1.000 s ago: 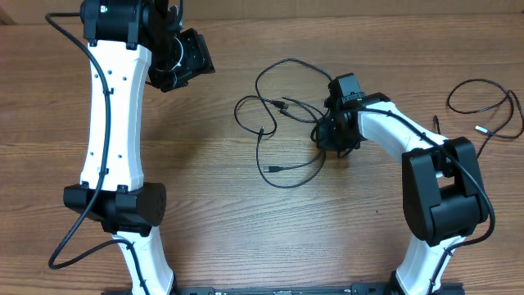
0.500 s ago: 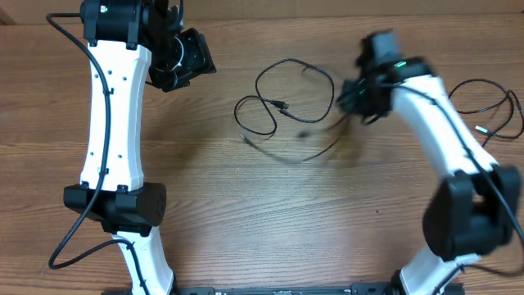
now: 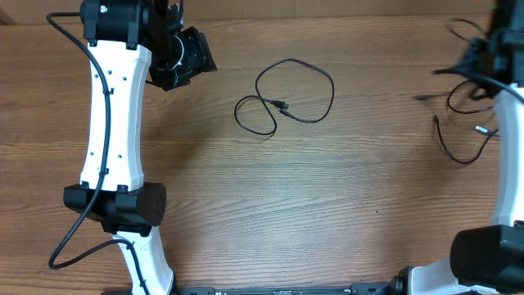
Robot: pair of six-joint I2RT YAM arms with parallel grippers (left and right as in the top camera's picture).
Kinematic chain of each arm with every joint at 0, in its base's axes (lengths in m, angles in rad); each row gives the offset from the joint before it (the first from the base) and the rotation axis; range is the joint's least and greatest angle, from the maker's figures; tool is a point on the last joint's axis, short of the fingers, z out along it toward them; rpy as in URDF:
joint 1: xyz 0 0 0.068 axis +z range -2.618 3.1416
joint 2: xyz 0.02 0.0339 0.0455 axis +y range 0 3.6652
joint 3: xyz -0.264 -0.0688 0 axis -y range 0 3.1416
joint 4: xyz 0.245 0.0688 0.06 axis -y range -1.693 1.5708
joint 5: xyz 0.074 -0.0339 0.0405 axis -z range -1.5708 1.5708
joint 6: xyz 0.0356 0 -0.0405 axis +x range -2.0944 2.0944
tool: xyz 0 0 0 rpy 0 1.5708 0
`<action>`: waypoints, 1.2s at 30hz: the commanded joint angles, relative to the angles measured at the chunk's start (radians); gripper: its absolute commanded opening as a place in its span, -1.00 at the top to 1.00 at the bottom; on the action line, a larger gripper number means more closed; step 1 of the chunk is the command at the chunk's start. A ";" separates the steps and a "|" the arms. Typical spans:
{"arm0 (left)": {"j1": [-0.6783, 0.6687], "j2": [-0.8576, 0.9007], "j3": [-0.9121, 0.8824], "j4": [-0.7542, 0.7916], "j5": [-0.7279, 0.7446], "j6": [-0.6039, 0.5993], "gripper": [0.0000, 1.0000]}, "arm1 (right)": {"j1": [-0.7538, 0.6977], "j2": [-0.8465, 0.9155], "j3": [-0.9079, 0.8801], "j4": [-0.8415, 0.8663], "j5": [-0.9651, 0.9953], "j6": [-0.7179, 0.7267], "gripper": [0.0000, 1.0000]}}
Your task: Untangle cables
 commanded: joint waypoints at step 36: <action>-0.010 -0.287 -0.410 -0.019 -0.298 0.175 -1.00 | 0.368 0.045 0.008 -0.020 -0.570 -0.183 -0.99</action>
